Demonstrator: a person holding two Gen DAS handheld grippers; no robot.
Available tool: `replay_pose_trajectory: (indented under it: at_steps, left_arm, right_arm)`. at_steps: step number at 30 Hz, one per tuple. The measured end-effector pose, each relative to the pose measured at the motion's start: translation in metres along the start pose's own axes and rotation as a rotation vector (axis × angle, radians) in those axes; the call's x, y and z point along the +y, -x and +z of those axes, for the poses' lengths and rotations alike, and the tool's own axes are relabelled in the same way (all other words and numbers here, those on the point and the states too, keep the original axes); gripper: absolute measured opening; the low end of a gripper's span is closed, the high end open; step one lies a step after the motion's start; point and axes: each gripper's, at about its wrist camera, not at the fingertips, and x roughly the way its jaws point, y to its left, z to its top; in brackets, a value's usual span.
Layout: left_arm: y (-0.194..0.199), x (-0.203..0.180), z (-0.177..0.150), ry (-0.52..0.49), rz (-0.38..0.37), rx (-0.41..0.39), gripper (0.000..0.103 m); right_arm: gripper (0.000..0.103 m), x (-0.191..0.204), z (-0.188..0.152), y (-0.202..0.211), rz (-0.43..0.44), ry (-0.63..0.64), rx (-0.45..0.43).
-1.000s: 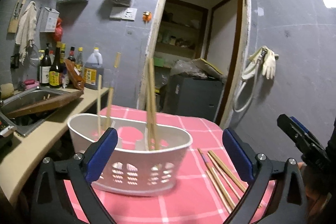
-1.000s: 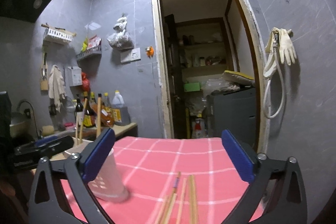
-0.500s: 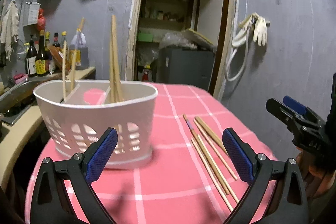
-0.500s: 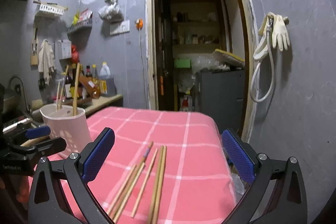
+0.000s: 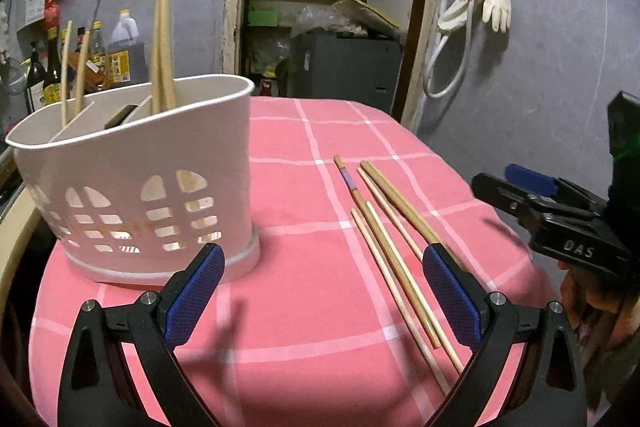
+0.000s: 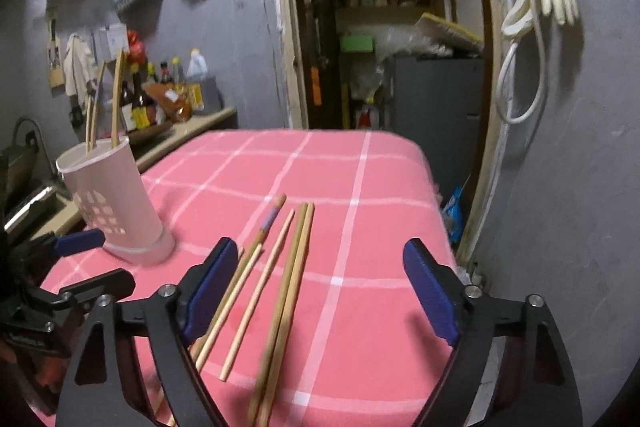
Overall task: Organize utensils
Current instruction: 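Move both open tools back over the remaining chopsticks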
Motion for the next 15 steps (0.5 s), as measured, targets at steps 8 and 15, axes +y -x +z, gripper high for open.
replay_pose_trajectory:
  at_steps: [8, 15]
  left_arm:
    - [-0.020, -0.005, 0.002, 0.001, -0.039, 0.086, 0.079]
    - [-0.044, -0.005, 0.005, 0.015, -0.052, 0.201, 0.064]
  right_arm:
    - [0.056, -0.001, -0.001, -0.027, 0.034, 0.024, 0.129]
    - [0.042, -0.003, -0.002, -0.049, 0.046, 0.033, 0.226]
